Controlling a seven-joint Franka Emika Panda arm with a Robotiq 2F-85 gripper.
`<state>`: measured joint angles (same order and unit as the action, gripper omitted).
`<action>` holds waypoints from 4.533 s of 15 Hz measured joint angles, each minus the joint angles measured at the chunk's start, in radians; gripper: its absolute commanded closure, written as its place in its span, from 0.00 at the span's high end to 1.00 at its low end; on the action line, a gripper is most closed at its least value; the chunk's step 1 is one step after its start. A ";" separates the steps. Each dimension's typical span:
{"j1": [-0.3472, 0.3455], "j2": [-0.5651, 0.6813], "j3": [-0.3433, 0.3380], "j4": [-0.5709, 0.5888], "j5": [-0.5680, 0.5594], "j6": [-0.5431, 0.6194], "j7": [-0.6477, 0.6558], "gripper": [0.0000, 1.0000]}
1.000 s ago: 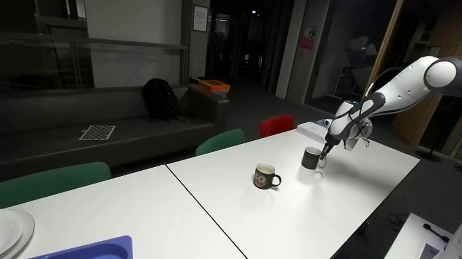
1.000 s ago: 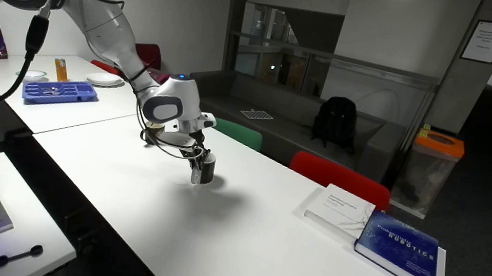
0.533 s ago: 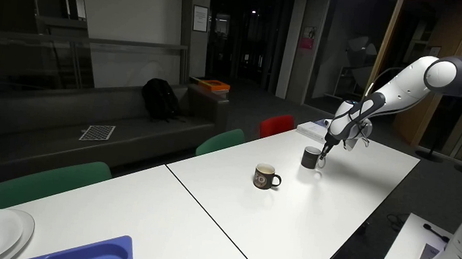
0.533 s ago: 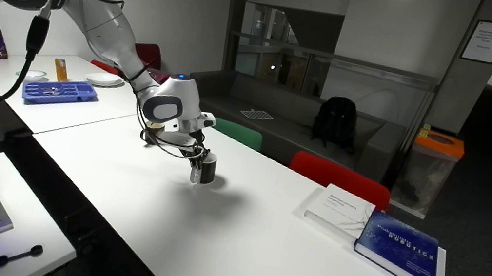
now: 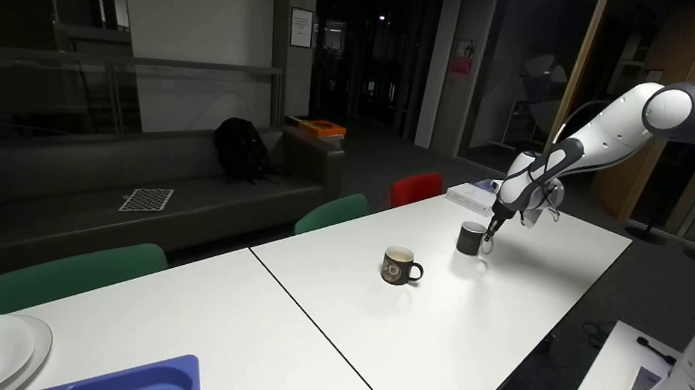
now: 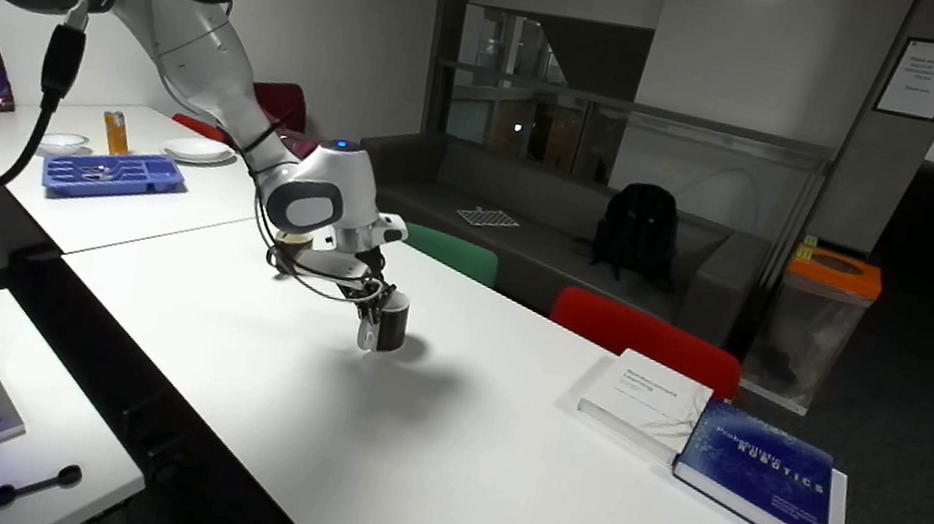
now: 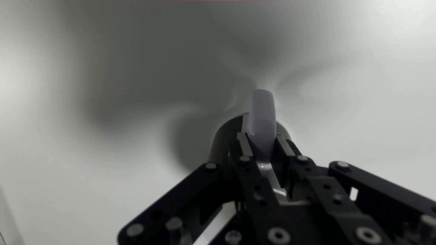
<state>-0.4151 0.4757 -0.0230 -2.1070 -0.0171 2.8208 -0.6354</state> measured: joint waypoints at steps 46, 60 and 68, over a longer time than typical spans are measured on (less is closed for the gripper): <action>0.273 -0.177 -0.075 0.061 -0.268 -0.041 0.178 0.05; 0.339 -0.172 -0.027 0.095 -0.294 -0.041 0.167 0.05; 0.339 -0.167 0.021 0.098 -0.294 -0.042 0.084 0.20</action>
<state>-0.0757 0.3083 -0.0023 -2.0094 -0.3106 2.7789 -0.5518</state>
